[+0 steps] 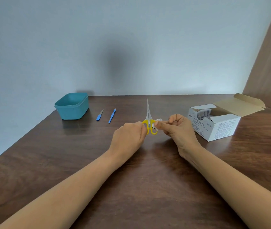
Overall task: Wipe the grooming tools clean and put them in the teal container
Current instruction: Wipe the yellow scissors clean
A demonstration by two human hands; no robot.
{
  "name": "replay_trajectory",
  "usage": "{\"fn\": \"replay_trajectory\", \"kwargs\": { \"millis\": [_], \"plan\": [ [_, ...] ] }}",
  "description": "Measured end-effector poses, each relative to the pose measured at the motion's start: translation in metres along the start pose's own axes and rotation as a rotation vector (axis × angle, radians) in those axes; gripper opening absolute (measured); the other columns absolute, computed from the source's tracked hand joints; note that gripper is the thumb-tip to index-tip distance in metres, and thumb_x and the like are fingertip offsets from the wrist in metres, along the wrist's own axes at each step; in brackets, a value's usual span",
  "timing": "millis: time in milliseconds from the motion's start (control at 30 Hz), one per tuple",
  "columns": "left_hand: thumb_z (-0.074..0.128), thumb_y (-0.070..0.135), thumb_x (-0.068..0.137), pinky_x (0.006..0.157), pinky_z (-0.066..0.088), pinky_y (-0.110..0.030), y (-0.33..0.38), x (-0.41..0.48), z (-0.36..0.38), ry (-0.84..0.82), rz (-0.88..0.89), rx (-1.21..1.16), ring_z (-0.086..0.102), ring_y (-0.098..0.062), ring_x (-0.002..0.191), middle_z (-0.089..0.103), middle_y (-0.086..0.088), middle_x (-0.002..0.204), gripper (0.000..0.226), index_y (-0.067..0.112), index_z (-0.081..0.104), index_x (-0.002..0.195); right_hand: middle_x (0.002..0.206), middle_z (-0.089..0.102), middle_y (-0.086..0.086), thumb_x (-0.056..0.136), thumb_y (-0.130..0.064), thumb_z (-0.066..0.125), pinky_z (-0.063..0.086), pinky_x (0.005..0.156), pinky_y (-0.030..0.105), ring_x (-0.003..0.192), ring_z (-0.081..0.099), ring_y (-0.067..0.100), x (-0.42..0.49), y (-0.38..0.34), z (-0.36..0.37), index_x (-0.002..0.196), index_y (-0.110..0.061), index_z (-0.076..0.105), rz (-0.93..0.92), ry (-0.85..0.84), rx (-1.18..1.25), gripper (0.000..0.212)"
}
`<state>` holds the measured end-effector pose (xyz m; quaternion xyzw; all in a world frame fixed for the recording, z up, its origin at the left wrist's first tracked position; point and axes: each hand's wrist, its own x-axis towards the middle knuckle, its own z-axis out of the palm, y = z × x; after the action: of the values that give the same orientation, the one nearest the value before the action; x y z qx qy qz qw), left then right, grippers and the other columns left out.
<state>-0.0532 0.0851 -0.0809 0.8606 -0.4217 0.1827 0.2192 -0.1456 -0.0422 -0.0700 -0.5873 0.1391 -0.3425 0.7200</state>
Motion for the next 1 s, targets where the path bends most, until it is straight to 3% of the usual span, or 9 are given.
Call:
{"fn": "replay_trajectory", "kwargs": {
  "millis": [167, 267, 367, 500, 633, 733, 800, 900, 1000],
  "plan": [
    [0.025, 0.041, 0.100, 0.056, 0.030, -0.032, 0.004, -0.003, 0.005, -0.016, 0.090, 0.061, 0.058, -0.033, 0.073, 0.053, -0.005, 0.071, 0.039, 0.017, 0.036, 0.072, 0.080, 0.068, 0.023, 0.071, 0.008, 0.075, 0.046, 0.055, 0.013, 0.062, 0.069, 0.011, -0.001, 0.000, 0.002, 0.069, -0.015, 0.043, -0.090, -0.002, -0.061, 0.040],
    [-0.002, 0.054, 0.082, 0.055, 0.029, -0.030, 0.005, -0.005, 0.011, 0.000, 0.158, 0.097, 0.060, -0.032, 0.073, 0.059, -0.005, 0.074, 0.052, 0.019, 0.036, 0.074, 0.073, 0.069, 0.016, 0.071, 0.004, 0.077, 0.045, 0.055, 0.013, 0.061, 0.068, 0.013, 0.000, 0.000, 0.001, 0.069, -0.016, 0.043, -0.108, 0.001, -0.079, 0.040],
    [-0.008, 0.054, 0.077, 0.054, 0.029, -0.031, 0.004, -0.005, 0.013, 0.015, 0.184, 0.098, 0.060, -0.031, 0.069, 0.053, -0.002, 0.069, 0.056, 0.019, 0.037, 0.074, 0.066, 0.065, 0.008, 0.071, -0.001, 0.079, 0.042, 0.053, 0.014, 0.056, 0.063, 0.008, 0.001, 0.002, -0.001, 0.069, -0.017, 0.040, -0.120, 0.029, -0.105, 0.042],
    [-0.004, 0.053, 0.080, 0.050, 0.025, -0.030, 0.003, -0.005, 0.013, 0.067, 0.187, 0.095, 0.059, -0.030, 0.065, 0.049, 0.000, 0.065, 0.054, 0.019, 0.037, 0.072, 0.054, 0.058, -0.003, 0.077, -0.008, 0.076, 0.038, 0.057, 0.020, 0.052, 0.056, 0.005, 0.005, 0.006, -0.004, 0.068, -0.019, 0.033, -0.149, 0.002, -0.199, 0.046],
    [0.001, 0.051, 0.085, 0.047, 0.018, -0.030, 0.005, -0.006, 0.010, 0.075, 0.186, 0.113, 0.060, -0.032, 0.066, 0.061, -0.005, 0.070, 0.049, 0.019, 0.036, 0.071, 0.055, 0.037, -0.005, 0.076, -0.030, 0.070, 0.034, 0.062, 0.031, 0.059, 0.040, 0.015, 0.008, 0.009, -0.006, 0.058, -0.026, 0.034, -0.233, -0.034, -0.418, 0.041],
    [0.015, 0.048, 0.087, 0.042, 0.008, -0.025, 0.002, -0.005, 0.009, 0.097, 0.181, 0.162, 0.058, -0.030, 0.052, 0.058, -0.004, 0.057, 0.038, 0.021, 0.032, 0.066, 0.050, 0.050, -0.010, 0.080, -0.005, 0.071, 0.038, 0.058, 0.024, 0.051, 0.049, 0.008, 0.011, 0.010, -0.009, 0.065, -0.022, 0.035, -0.159, -0.073, -0.279, 0.043],
    [0.032, 0.043, 0.085, 0.044, -0.002, -0.019, 0.002, -0.004, 0.008, 0.116, 0.173, 0.231, 0.049, -0.024, 0.034, 0.048, -0.001, 0.041, 0.032, 0.023, 0.026, 0.060, 0.058, 0.069, -0.001, 0.075, 0.007, 0.072, 0.044, 0.061, 0.018, 0.059, 0.064, 0.010, 0.009, 0.007, -0.008, 0.071, -0.018, 0.035, -0.049, -0.099, -0.094, 0.046],
    [0.037, 0.041, 0.084, 0.045, -0.005, -0.019, 0.001, -0.002, 0.011, 0.143, 0.211, 0.257, 0.045, -0.021, 0.029, 0.044, -0.001, 0.037, 0.032, 0.025, 0.025, 0.059, 0.066, 0.072, 0.007, 0.067, 0.007, 0.078, 0.045, 0.062, 0.017, 0.059, 0.066, 0.010, 0.008, 0.006, -0.007, 0.075, -0.019, 0.033, -0.021, -0.050, -0.039, 0.053],
    [0.034, 0.042, 0.085, 0.044, -0.003, -0.018, 0.002, -0.003, 0.009, 0.134, 0.186, 0.226, 0.047, -0.023, 0.031, 0.046, -0.001, 0.039, 0.032, 0.023, 0.026, 0.059, 0.067, 0.070, 0.009, 0.068, -0.005, 0.082, 0.039, 0.064, 0.023, 0.055, 0.058, 0.009, 0.007, 0.007, -0.006, 0.073, -0.019, 0.033, -0.078, -0.009, -0.140, 0.051]
  ]
}}
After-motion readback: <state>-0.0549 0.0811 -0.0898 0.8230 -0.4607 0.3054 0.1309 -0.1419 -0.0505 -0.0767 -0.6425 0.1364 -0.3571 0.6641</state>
